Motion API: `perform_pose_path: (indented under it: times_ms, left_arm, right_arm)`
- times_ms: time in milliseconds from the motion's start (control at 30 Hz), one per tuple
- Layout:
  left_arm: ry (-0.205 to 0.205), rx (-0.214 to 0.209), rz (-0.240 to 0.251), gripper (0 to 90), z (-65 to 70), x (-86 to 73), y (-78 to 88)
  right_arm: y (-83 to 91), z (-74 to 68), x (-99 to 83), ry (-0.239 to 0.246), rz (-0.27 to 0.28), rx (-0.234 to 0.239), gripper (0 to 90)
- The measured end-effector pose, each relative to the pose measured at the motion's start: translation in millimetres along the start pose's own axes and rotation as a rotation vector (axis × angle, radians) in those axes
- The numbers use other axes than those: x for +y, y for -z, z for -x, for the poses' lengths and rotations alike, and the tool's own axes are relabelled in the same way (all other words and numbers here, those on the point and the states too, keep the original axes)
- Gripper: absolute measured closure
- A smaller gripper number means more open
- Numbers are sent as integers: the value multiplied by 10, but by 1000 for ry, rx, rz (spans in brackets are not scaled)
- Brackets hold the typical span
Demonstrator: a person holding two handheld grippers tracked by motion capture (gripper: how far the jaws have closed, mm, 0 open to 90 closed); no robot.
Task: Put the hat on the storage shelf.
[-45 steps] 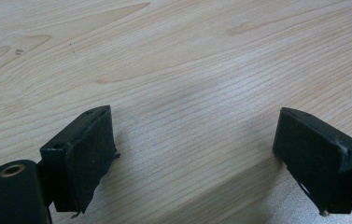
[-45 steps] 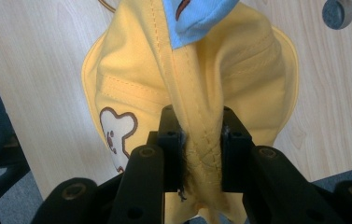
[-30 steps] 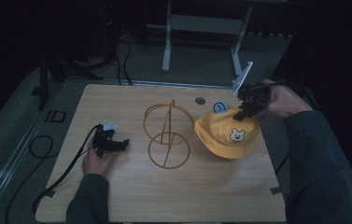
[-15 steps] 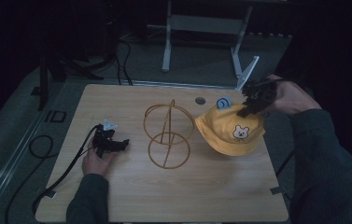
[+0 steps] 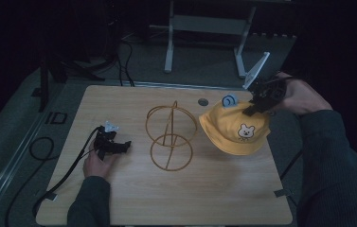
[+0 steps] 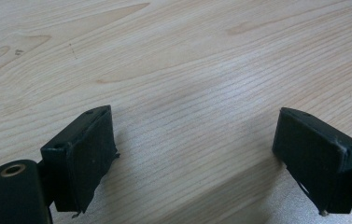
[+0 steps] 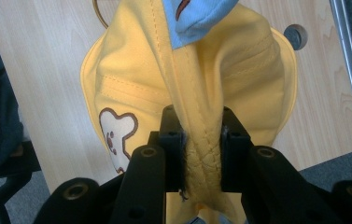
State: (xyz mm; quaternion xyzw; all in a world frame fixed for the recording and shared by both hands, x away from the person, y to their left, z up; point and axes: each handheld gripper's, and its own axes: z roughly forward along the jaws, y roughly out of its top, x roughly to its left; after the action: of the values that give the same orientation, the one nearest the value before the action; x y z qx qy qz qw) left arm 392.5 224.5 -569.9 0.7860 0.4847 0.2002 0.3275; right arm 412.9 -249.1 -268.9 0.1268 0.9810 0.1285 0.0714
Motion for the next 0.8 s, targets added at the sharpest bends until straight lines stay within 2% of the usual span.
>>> perform_pose_path:
  times_ms: [367,800]
  left_arm:
    - [1,0,1,130,2,-1,1]
    - [0,0,1,131,1,-1,1]
  right_arm:
    - [62,-1,-9,0,30,-11,761]
    - [140,6,-38,-14,94,-22,762]
